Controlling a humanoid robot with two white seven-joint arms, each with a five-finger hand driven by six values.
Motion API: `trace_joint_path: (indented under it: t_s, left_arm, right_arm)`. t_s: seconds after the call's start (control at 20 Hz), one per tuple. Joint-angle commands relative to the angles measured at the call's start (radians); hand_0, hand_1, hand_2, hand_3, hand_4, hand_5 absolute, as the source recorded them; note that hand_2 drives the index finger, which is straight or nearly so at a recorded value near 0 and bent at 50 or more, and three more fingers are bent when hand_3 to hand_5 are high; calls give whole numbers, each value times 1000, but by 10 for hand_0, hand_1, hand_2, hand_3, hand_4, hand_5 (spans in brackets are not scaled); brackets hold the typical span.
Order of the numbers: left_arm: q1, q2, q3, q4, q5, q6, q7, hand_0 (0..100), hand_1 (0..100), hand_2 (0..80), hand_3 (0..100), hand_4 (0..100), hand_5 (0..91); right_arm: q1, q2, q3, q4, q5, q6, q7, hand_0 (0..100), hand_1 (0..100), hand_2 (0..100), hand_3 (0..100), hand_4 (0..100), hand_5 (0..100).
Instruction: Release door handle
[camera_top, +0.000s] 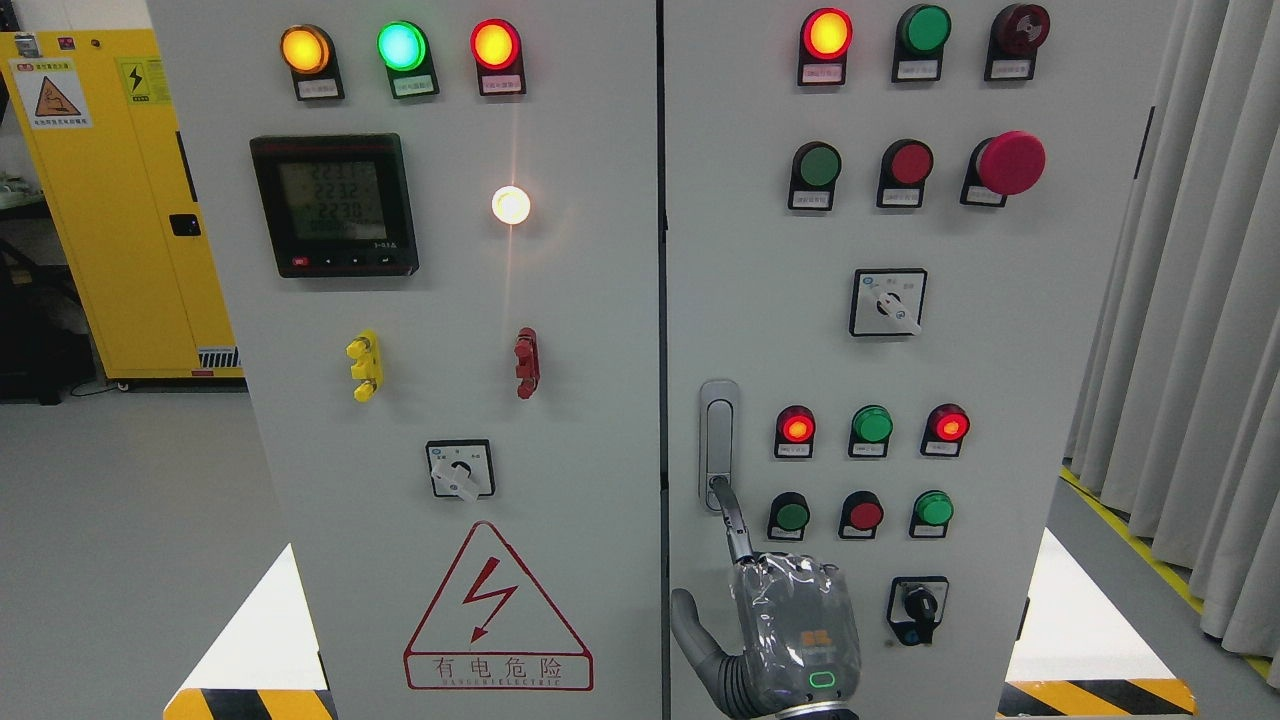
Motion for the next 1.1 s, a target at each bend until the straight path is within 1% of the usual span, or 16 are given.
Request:
trace_joint_path:
  t_s: [0.0,0.3,0.4,1.05]
  left_arm:
    - [0,0,0,-12,0,0,0,120,556,0,0,0,0]
    - [0,0,0,-12,0,0,0,120,556,0,0,0,0]
    - [0,0,0,-12,0,0,0,120,556,0,0,0,0]
    - [0,0,0,-12,-2,0,0,120,556,0,0,0,0]
  right_arm:
    - [2,2,1,1,0,-1,4,503,385,0,1000,1000,1000]
    - [3,2,1,1,1,2,10,501,388,0,1000,1000,1000]
    - [3,0,3,1,0,15,14,500,389,0,1000,1000,1000]
    - [8,2,3,1,0,18,16,502,390,0,1000,1000,1000]
